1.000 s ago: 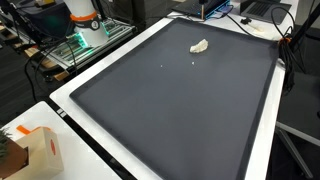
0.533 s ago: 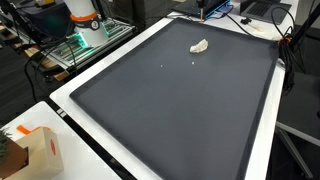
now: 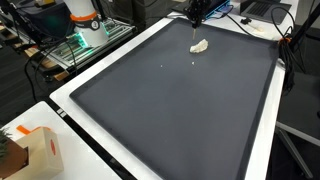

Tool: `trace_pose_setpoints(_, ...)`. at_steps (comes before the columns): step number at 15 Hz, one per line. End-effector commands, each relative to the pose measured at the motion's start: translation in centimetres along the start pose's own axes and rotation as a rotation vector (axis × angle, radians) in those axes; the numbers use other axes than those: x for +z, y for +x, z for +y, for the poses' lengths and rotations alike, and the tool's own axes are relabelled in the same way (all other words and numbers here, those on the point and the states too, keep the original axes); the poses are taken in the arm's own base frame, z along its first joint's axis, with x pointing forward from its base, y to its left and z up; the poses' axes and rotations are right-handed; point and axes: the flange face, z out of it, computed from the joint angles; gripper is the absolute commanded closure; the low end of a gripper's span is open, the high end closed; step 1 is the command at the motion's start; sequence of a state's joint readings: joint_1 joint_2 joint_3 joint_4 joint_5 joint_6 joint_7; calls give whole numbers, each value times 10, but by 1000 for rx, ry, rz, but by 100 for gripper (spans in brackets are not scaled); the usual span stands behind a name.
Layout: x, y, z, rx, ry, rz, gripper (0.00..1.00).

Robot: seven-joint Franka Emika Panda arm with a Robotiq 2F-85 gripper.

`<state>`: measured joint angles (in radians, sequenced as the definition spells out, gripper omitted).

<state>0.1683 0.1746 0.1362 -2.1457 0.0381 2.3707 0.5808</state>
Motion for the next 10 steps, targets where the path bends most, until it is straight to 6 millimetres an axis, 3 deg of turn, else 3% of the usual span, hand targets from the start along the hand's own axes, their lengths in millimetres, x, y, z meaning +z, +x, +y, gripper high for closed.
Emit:
trace_pose_setpoints(1, 14, 0, 1, -43, 47, -20, 97)
trace_pose_setpoints(10, 36, 3, 0, -75, 55, 36, 97)
